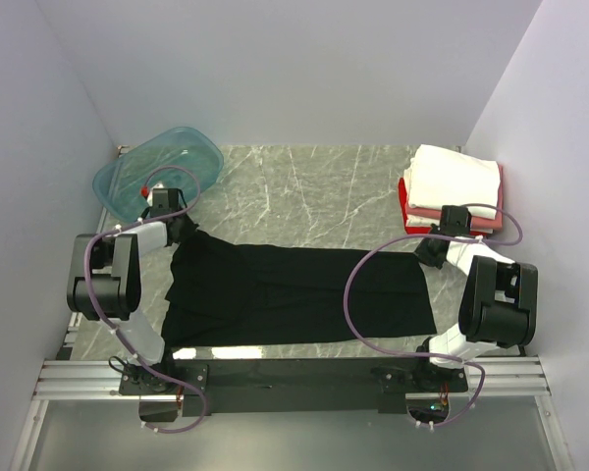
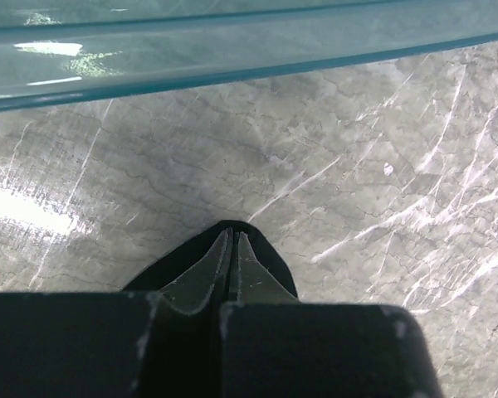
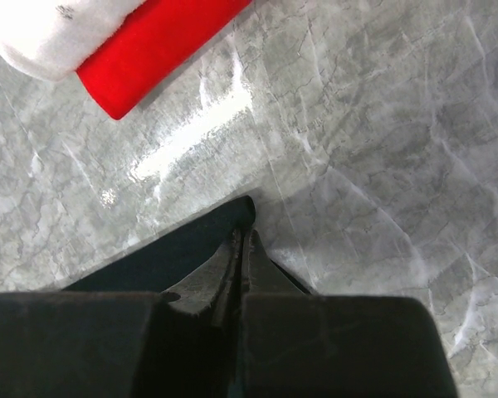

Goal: Fold and stack the t-shirts
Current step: Fold the tshirt

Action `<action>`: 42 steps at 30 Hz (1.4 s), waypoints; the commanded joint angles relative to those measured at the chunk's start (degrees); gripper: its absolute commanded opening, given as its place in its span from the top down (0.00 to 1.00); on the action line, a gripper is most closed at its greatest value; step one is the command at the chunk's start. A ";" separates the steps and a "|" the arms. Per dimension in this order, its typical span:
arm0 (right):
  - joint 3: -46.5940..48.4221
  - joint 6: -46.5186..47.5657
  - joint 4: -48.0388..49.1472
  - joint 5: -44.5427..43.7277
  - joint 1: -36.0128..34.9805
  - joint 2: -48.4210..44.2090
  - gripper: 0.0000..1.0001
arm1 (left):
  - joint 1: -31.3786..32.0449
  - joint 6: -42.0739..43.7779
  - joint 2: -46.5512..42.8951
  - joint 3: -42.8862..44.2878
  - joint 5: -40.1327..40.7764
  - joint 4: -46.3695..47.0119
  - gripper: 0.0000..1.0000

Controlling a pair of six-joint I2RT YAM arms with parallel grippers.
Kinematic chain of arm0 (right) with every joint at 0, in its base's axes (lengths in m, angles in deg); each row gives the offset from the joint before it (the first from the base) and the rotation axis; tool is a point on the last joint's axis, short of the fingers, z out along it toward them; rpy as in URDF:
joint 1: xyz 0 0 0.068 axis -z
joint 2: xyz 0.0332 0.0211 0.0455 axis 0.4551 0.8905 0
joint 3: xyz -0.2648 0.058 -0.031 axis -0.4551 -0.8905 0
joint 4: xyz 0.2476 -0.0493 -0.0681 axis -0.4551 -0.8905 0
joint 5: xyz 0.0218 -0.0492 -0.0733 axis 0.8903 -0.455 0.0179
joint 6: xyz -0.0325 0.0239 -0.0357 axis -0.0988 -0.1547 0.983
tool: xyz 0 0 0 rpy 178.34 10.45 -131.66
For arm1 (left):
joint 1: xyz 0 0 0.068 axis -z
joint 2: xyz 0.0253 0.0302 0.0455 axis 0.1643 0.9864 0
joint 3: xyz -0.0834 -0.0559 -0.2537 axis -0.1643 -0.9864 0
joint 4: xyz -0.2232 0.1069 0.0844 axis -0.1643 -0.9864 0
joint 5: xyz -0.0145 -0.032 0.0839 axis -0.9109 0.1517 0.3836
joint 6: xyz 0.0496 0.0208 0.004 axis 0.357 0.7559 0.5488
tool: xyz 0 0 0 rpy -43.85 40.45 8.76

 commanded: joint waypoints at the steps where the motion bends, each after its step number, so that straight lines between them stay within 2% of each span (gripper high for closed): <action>1: 1.57 0.23 -1.02 -3.35 -0.43 0.63 1.00 | -0.21 0.18 -0.43 1.51 0.82 0.87 0.99; 13: 1.57 -0.73 -2.51 -9.67 -0.34 -2.01 1.00 | -1.70 -0.70 -5.88 -1.56 9.43 -2.21 1.00; 26: 1.13 -1.00 -3.04 -11.00 -0.34 -3.33 1.00 | -2.23 -0.88 -8.43 -3.32 9.53 -2.12 0.99; 28: 1.13 -0.91 -2.95 -10.39 -0.34 -3.24 1.00 | -2.23 -0.61 -8.70 -3.06 8.21 -2.03 0.96; 31: 0.96 -0.74 -2.69 -9.51 -0.43 -3.50 1.00 | -1.62 -0.79 -10.10 -3.23 7.50 -2.38 0.80; 32: 1.05 -0.73 -2.77 -9.51 -0.43 -3.59 1.00 | -1.27 -0.87 -10.63 -3.41 7.76 -2.47 0.69; 34: 1.05 -0.73 -2.78 -9.33 -0.43 -3.68 0.98 | -0.30 -1.31 -12.47 -3.67 9.16 -3.78 0.56; 37: 0.87 -0.82 -2.86 -9.15 -0.43 -4.12 0.86 | 3.13 -2.10 -15.89 -4.37 11.01 -4.84 0.48; 38: 0.78 -0.82 -2.86 -9.33 -0.60 -4.29 0.76 | 4.18 -2.37 -18.08 -4.64 11.54 -5.89 0.43; 42: 0.17 -1.00 -2.69 -11.17 -1.75 -7.45 0.66 | 6.73 -4.56 -24.68 -7.27 12.43 -7.75 0.37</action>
